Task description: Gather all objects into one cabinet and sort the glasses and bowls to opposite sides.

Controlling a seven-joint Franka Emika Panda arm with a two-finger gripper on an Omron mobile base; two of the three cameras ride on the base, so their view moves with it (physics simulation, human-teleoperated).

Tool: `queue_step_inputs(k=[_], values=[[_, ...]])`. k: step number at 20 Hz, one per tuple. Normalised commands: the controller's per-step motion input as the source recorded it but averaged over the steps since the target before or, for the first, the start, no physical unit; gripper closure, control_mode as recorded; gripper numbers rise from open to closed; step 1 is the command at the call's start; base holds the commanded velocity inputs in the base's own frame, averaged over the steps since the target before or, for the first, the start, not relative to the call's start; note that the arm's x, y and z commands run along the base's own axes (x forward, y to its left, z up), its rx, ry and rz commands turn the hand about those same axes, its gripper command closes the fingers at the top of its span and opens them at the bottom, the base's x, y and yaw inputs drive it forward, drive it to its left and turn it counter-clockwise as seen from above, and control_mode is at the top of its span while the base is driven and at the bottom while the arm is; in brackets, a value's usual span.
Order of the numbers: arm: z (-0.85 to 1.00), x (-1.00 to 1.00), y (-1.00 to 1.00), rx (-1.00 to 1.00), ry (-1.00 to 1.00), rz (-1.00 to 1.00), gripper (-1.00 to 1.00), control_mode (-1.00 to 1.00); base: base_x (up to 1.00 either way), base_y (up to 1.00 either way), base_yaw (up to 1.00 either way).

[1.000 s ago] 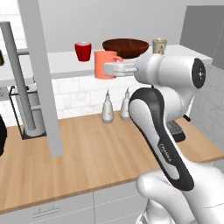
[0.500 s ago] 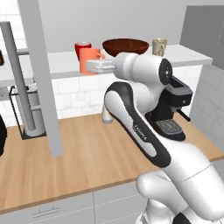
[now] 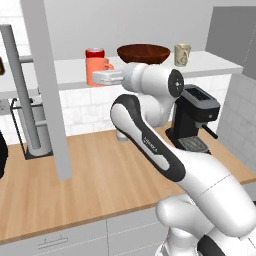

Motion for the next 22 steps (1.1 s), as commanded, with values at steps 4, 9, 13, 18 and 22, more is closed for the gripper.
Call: queue_step_inputs(k=[4,9,13,18,22], values=[[-0.05,0.31,0.08,-0.04,0.03,0.00,1.00,-1.00,0.00,0.00,0.00],[-0.02,0.19,0.16,-0.03,-0.01,0.00,1.00,-1.00,0.00,0.00,0.00],[-0.16,0.09,0.24,-0.07,0.00,0.00,1.00,-1.00,0.00,0.00,0.00],[-0.06,0.17,0.19,-0.03,-0.01,0.00,1.00,-1.00,0.00,0.00,0.00],[0.00,0.32,0.06,0.00,0.00,0.00,1.00,-1.00,0.00,0.00,0.00]])
